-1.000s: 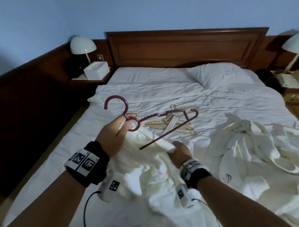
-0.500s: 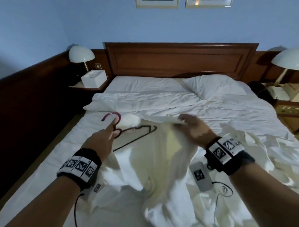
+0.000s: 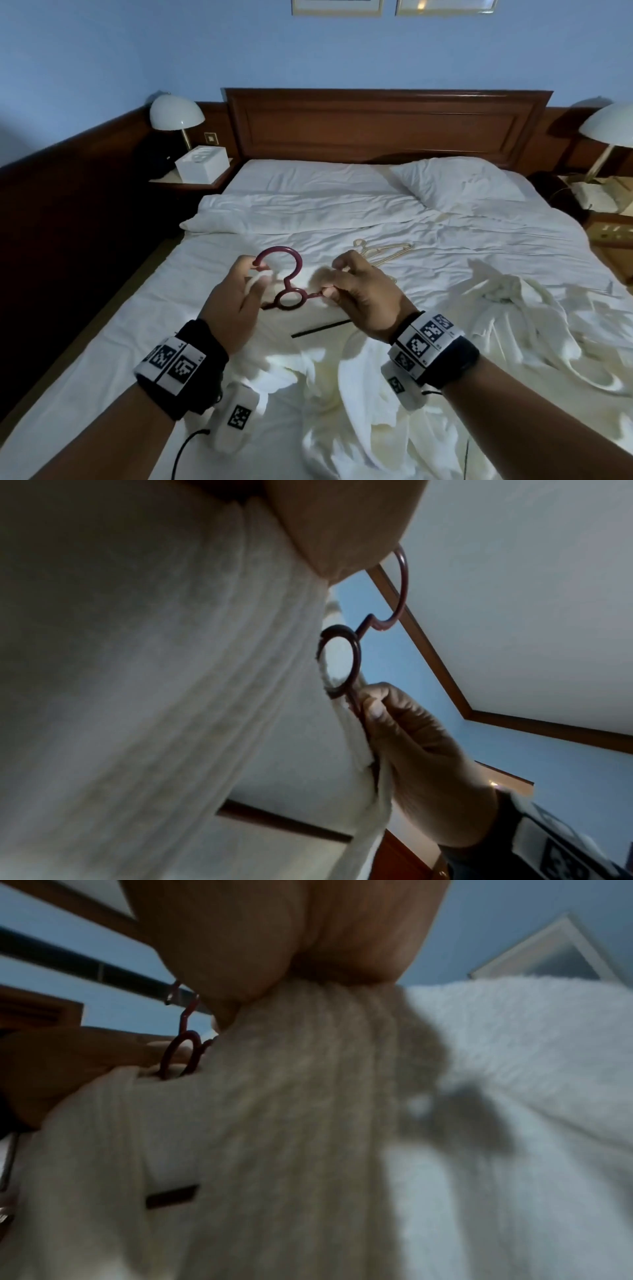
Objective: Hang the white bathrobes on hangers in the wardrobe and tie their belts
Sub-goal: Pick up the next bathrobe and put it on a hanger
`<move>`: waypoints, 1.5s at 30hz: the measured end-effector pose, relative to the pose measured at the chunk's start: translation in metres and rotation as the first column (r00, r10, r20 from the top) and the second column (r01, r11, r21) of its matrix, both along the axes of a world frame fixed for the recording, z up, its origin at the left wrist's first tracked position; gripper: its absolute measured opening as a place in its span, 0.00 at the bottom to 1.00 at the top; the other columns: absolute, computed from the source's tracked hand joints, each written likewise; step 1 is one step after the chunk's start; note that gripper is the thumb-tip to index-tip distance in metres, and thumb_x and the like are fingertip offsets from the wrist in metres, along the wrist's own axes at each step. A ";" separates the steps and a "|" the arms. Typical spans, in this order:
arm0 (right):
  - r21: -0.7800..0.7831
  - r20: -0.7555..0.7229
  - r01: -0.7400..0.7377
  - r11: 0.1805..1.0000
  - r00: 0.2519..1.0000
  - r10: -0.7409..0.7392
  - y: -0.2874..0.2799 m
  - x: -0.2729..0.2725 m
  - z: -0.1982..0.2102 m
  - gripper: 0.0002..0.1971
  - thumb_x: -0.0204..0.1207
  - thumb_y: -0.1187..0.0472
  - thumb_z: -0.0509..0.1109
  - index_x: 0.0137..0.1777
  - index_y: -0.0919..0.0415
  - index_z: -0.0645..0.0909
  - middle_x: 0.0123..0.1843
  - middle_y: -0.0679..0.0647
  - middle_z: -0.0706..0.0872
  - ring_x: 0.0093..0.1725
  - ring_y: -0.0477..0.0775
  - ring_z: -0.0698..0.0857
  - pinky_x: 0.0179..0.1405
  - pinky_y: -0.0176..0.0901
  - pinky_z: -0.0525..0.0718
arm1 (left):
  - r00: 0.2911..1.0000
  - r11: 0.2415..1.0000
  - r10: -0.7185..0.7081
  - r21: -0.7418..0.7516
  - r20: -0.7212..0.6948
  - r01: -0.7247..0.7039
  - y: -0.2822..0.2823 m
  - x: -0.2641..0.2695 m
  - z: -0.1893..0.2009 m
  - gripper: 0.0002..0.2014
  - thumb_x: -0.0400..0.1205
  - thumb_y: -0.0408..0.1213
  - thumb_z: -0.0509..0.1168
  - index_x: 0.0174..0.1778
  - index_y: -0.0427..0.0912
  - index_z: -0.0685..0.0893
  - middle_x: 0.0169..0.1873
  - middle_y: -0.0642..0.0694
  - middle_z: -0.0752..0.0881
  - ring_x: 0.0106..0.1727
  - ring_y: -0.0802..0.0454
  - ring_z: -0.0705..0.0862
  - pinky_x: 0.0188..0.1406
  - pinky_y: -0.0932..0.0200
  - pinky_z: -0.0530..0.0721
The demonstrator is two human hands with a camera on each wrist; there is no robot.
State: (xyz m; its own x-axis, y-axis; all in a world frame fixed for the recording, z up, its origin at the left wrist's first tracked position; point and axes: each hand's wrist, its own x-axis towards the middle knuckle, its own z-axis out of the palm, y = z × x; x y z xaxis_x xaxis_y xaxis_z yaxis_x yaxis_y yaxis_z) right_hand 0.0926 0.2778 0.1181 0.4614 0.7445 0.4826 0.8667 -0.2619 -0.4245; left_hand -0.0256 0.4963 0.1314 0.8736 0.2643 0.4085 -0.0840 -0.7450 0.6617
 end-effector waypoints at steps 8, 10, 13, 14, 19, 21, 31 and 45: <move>-0.163 0.109 0.083 0.983 0.992 -0.066 -0.007 -0.014 -0.021 0.13 0.83 0.46 0.57 0.52 0.50 0.81 0.61 0.53 0.73 0.42 0.52 0.80 0.50 0.42 0.74 | 0.992 0.984 0.093 -0.162 0.081 -0.079 0.001 -0.004 -0.008 0.07 0.80 0.41 0.56 0.49 0.51 0.78 0.44 0.60 0.83 0.46 0.71 0.81 0.45 0.78 0.74; -0.211 0.116 0.088 0.973 0.991 -0.064 -0.015 -0.012 -0.036 0.14 0.84 0.48 0.55 0.54 0.51 0.81 0.63 0.54 0.73 0.40 0.51 0.82 0.51 0.45 0.78 | 0.982 0.953 0.160 -0.275 0.105 -0.126 0.004 -0.004 0.000 0.07 0.80 0.37 0.58 0.48 0.45 0.81 0.43 0.58 0.83 0.43 0.73 0.80 0.42 0.82 0.72; -0.332 0.030 0.111 0.937 0.994 -0.107 -0.028 0.001 -0.065 0.17 0.83 0.46 0.51 0.58 0.50 0.78 0.65 0.52 0.72 0.38 0.59 0.84 0.45 0.51 0.85 | 0.961 0.854 0.267 -0.479 0.070 -0.203 0.010 -0.006 0.003 0.07 0.82 0.31 0.60 0.44 0.43 0.82 0.35 0.51 0.81 0.31 0.66 0.78 0.31 0.73 0.76; -0.345 -0.012 0.111 0.932 0.992 -0.123 -0.033 0.004 -0.071 0.18 0.82 0.46 0.50 0.59 0.52 0.78 0.63 0.51 0.73 0.41 0.59 0.83 0.45 0.54 0.84 | 0.963 0.814 0.268 -0.544 0.040 -0.204 0.012 -0.006 0.002 0.08 0.82 0.30 0.61 0.42 0.44 0.82 0.34 0.51 0.81 0.31 0.62 0.78 0.32 0.68 0.77; -0.147 -0.194 0.055 0.988 0.977 -0.083 -0.043 -0.004 -0.073 0.12 0.83 0.51 0.53 0.45 0.53 0.75 0.42 0.48 0.75 0.41 0.49 0.75 0.45 0.49 0.78 | 0.990 0.930 0.113 -0.343 -0.083 -0.135 0.021 -0.011 -0.009 0.19 0.76 0.19 0.56 0.29 0.44 0.84 0.33 0.55 0.87 0.36 0.59 0.81 0.41 0.68 0.77; -0.120 -0.208 0.047 0.992 0.975 -0.071 -0.043 -0.006 -0.062 0.11 0.82 0.52 0.54 0.41 0.53 0.74 0.39 0.46 0.74 0.39 0.46 0.73 0.42 0.43 0.73 | 0.982 0.978 0.069 -0.184 -0.177 -0.102 0.018 -0.013 -0.012 0.17 0.75 0.26 0.57 0.31 0.50 0.85 0.39 0.52 0.86 0.42 0.55 0.82 0.47 0.61 0.78; -0.189 0.008 -0.004 0.982 1.000 0.006 -0.045 -0.014 -0.047 0.18 0.84 0.44 0.55 0.39 0.53 0.75 0.41 0.42 0.69 0.37 0.49 0.78 0.33 0.47 0.81 | 0.756 0.877 -0.169 0.253 -0.632 0.407 -0.008 -0.004 -0.054 0.12 0.76 0.46 0.72 0.55 0.61 0.87 0.50 0.51 0.75 0.47 0.51 0.81 0.44 0.73 0.75; -0.519 -0.079 0.023 0.854 0.994 -0.075 -0.040 -0.017 -0.064 0.24 0.80 0.36 0.53 0.45 0.53 0.82 0.55 0.49 0.70 0.37 0.56 0.81 0.43 0.52 0.83 | 0.857 0.934 -0.108 0.244 -0.504 0.261 0.002 -0.008 -0.058 0.09 0.78 0.38 0.66 0.48 0.59 0.79 0.47 0.50 0.84 0.48 0.46 0.84 0.47 0.54 0.81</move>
State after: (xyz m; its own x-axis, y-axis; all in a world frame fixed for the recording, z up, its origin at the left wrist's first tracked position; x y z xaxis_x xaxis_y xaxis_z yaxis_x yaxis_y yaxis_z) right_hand 0.0758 0.2375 0.0546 0.5273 0.8496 -0.0120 0.8103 -0.5071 -0.2936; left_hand -0.0341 0.4981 0.0731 0.9992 0.0133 -0.0368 0.0272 -0.9122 0.4088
